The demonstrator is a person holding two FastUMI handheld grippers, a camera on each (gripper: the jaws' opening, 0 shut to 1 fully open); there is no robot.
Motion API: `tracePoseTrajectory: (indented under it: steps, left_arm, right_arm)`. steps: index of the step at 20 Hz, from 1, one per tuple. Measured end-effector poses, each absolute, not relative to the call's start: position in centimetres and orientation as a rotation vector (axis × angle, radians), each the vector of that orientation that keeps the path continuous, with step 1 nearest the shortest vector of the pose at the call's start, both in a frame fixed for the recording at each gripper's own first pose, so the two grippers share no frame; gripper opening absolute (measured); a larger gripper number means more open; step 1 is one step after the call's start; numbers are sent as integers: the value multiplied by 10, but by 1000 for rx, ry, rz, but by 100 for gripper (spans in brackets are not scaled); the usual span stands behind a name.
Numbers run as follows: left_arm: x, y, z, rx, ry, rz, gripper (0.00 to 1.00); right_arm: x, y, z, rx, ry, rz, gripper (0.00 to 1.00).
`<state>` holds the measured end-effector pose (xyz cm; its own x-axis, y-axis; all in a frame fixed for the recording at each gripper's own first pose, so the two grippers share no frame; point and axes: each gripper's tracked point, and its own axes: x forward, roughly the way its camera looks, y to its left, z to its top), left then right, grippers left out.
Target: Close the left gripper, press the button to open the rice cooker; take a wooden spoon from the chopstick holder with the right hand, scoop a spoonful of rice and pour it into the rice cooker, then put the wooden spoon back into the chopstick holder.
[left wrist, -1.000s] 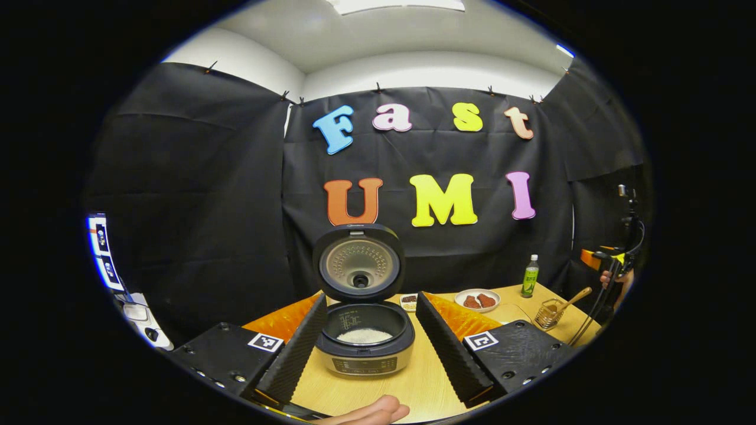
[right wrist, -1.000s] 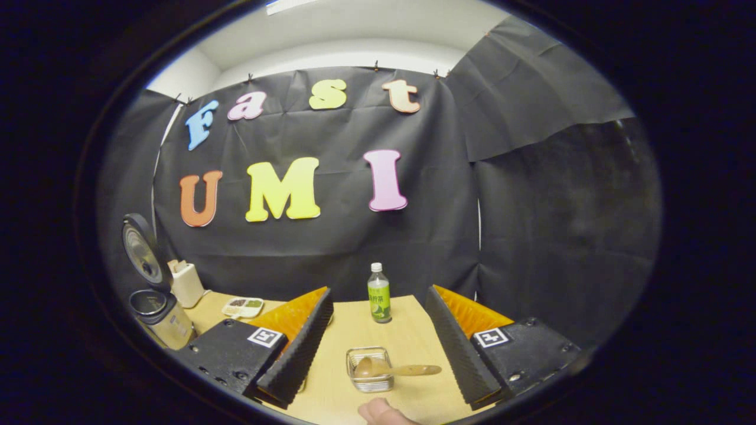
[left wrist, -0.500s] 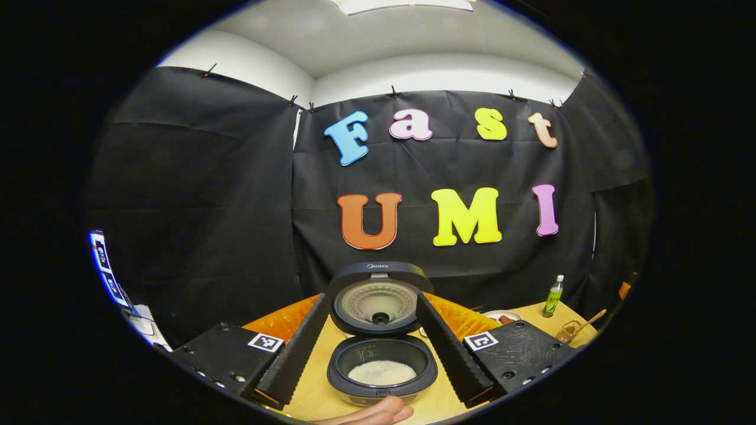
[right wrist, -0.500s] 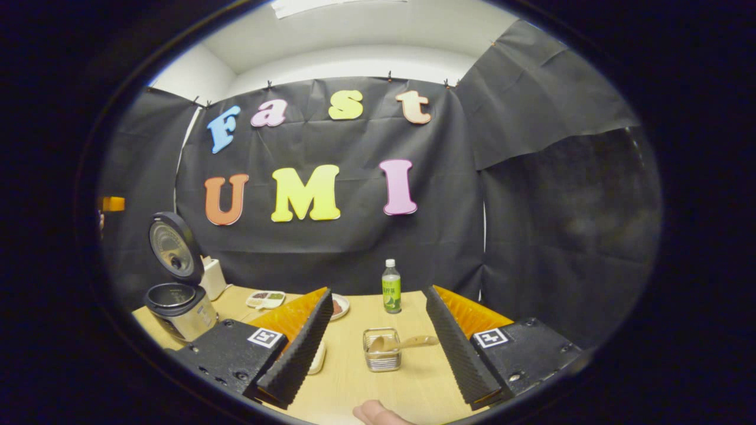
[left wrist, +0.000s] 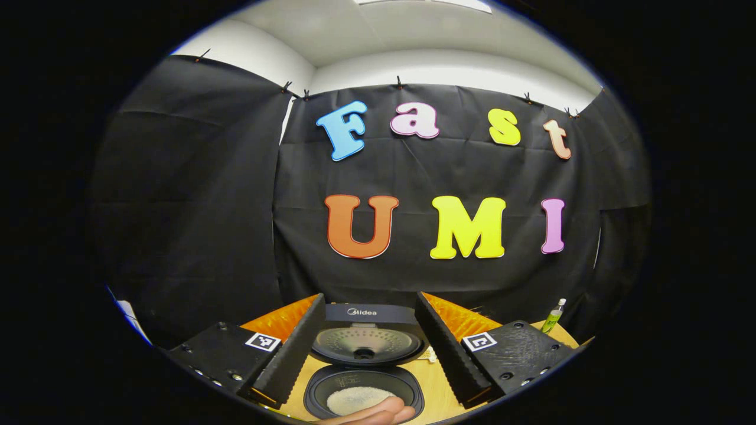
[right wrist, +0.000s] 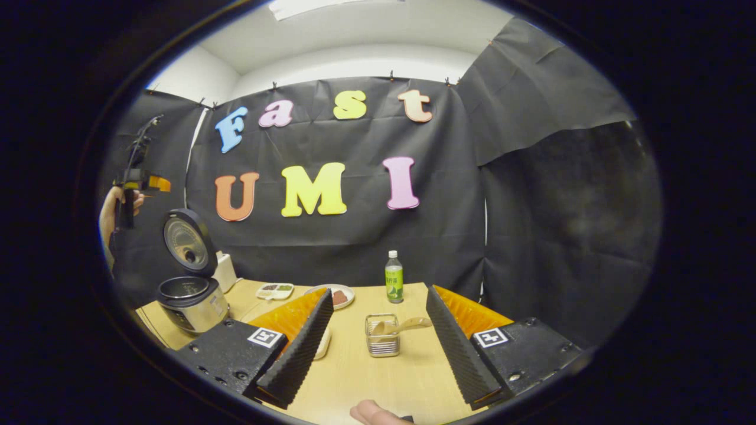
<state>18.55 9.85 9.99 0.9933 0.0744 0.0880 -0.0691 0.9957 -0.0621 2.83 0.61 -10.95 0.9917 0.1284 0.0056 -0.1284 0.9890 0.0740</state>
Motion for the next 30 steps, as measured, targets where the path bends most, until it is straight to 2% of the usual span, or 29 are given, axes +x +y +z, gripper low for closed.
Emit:
tracePoseTrajectory:
  steps: [6,16,19,20,21,30]
  left_arm:
    - [257,111,92,-59,-93,67,96]
    - [296,126,84,-115,-91,71,95]
    - [306,133,68,-127,-49,88,95]
    - [307,134,62,-116,-32,92,83]
    - [307,133,56,-103,-11,96,94]
    - [275,130,38,-78,57,84,98]
  right_arm:
    - [32,1,-110,58,-20,139,100]
    - [38,7,-122,121,0,171,100]
    - [35,15,-124,116,-1,179,100]
    - [34,15,-126,111,1,179,100]
    - [32,16,-126,107,0,177,100]
    - [38,31,-141,121,37,181,100]
